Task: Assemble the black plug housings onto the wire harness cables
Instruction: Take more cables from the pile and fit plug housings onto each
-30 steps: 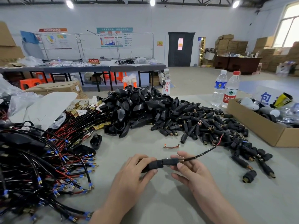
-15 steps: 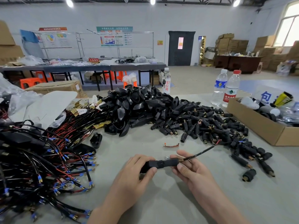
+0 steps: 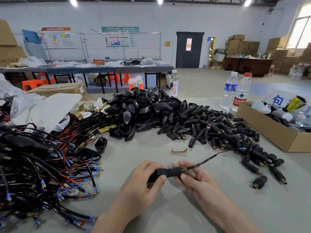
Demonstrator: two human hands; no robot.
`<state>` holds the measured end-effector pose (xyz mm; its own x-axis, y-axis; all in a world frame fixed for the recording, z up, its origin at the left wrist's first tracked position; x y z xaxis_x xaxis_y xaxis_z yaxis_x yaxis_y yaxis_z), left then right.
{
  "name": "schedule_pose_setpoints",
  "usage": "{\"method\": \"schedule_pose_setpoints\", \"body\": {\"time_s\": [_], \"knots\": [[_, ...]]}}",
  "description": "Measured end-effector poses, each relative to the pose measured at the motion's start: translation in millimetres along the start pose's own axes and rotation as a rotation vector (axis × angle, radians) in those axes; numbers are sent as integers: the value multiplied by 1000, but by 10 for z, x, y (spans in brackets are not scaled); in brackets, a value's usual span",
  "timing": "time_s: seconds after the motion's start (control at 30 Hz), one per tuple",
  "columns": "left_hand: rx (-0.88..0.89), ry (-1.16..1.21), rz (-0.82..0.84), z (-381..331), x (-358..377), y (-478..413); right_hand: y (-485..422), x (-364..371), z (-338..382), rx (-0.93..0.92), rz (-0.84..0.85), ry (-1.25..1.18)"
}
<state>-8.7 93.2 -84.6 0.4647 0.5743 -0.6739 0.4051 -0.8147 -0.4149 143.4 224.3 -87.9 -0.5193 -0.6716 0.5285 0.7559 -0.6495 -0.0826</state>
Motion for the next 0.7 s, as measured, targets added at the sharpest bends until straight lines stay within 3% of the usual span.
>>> {"method": "schedule_pose_setpoints", "body": {"time_s": [0.47, 0.7], "knots": [[29, 21, -7, 35, 30, -12, -27, -13, -27, -16, 36, 113], [9, -49, -41, 21, 56, -2, -44, 10, -50, -48, -90, 54]]}}
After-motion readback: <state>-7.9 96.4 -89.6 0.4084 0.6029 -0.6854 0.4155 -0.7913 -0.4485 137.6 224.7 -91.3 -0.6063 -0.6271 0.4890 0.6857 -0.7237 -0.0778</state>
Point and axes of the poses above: each hand's wrist, its own y-axis away from the middle knuckle, its own x-axis out of the palm, z = x × y, the point moved 1 cm from there along -y, towards the middle knuckle, and after that the axes turned 7 degrees about -x, right-handed, at the moved point
